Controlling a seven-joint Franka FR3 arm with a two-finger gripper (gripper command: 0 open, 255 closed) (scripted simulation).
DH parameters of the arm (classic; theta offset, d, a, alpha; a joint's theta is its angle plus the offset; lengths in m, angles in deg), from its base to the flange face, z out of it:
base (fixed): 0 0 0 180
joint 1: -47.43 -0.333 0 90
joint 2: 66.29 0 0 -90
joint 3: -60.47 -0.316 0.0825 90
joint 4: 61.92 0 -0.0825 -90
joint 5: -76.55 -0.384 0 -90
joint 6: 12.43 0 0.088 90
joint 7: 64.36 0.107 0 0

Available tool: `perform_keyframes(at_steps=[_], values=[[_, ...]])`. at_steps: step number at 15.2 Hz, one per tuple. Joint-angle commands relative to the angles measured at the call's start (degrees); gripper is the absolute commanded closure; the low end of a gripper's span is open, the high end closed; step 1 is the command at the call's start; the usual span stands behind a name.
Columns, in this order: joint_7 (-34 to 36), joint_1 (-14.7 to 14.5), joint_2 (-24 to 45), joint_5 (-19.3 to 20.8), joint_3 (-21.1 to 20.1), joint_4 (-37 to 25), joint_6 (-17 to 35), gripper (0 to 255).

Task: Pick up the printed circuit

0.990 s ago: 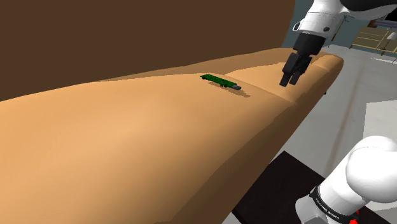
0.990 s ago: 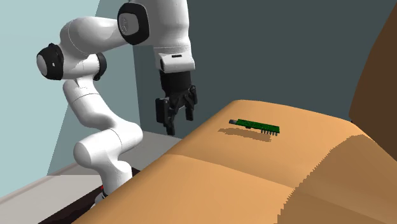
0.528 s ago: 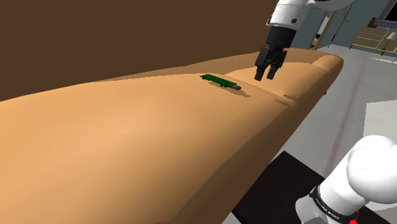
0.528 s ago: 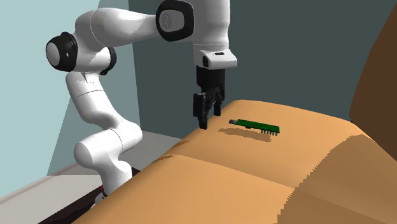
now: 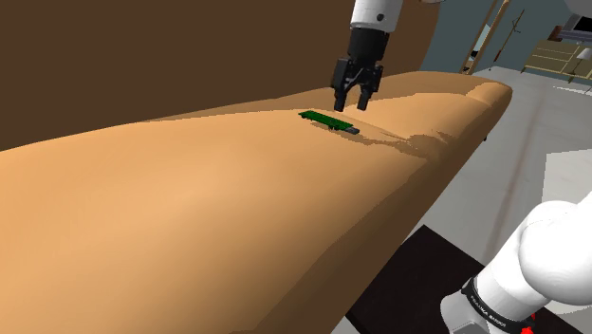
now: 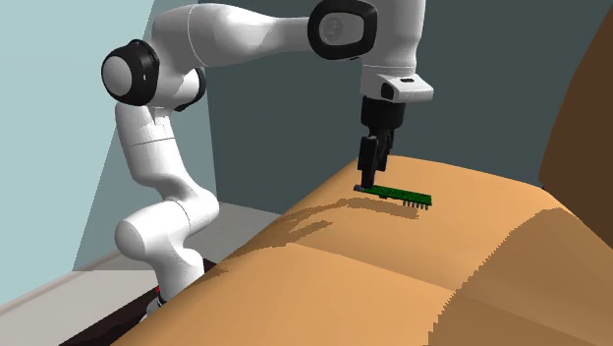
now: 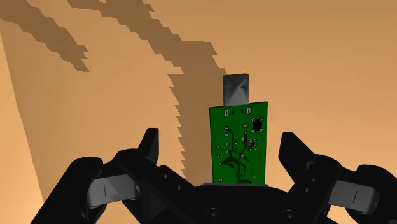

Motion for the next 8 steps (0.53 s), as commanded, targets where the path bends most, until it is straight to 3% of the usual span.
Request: perform_keyframes(at_steps=[1, 2, 8], values=[[2.09, -0.66, 4.41, 0.18, -1.29, -4.91, -0.83, 0], [2.99, -0.98, 6.44, 0.37, -1.83, -7.19, -1.23, 0], [2.22, -1.05, 5.47, 0.19, -1.86, -1.47, 3.47, 0]])
